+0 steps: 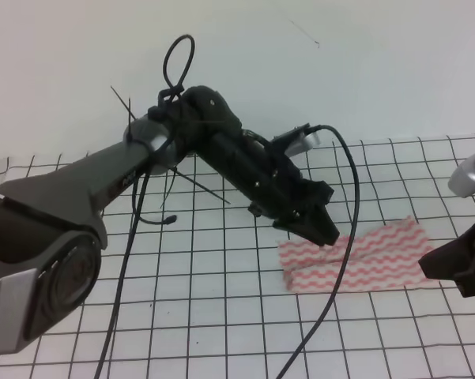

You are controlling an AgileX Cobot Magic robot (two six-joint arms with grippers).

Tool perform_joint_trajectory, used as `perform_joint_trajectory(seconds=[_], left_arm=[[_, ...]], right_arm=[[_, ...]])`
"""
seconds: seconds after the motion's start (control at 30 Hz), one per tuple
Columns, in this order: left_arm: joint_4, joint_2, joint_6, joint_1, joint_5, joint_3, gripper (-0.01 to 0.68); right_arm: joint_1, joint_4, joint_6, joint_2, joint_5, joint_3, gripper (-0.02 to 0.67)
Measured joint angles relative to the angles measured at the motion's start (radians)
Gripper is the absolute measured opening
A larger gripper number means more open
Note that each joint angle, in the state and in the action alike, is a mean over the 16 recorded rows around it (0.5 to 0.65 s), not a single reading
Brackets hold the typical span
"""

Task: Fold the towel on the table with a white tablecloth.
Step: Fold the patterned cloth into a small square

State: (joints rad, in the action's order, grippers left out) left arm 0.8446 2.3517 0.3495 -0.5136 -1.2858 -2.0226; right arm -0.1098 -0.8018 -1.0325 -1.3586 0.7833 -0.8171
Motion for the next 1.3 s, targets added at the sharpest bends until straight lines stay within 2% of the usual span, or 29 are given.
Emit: perform_joint_trajectory(seconds=[0.4, 0.97, 1.3], left_arm=[[-0.131, 0.020, -0.087, -0.016, 0.000, -0.048, 0.120], [-0.111, 0.046, -0.116, -0.133, 0.000, -0.046, 0.120], [-0.095, 0.044, -0.124, -0.159, 0.000, -0.083, 0.120]], right_arm=[[0.000, -0.004, 0.001, 0.000, -0.015, 0.000, 0.009], [0.000, -0.010, 0.001, 0.000, -0.040, 0.000, 0.009], [0.000, -0.017, 0.000, 0.000, -0.086, 0.000, 0.009]])
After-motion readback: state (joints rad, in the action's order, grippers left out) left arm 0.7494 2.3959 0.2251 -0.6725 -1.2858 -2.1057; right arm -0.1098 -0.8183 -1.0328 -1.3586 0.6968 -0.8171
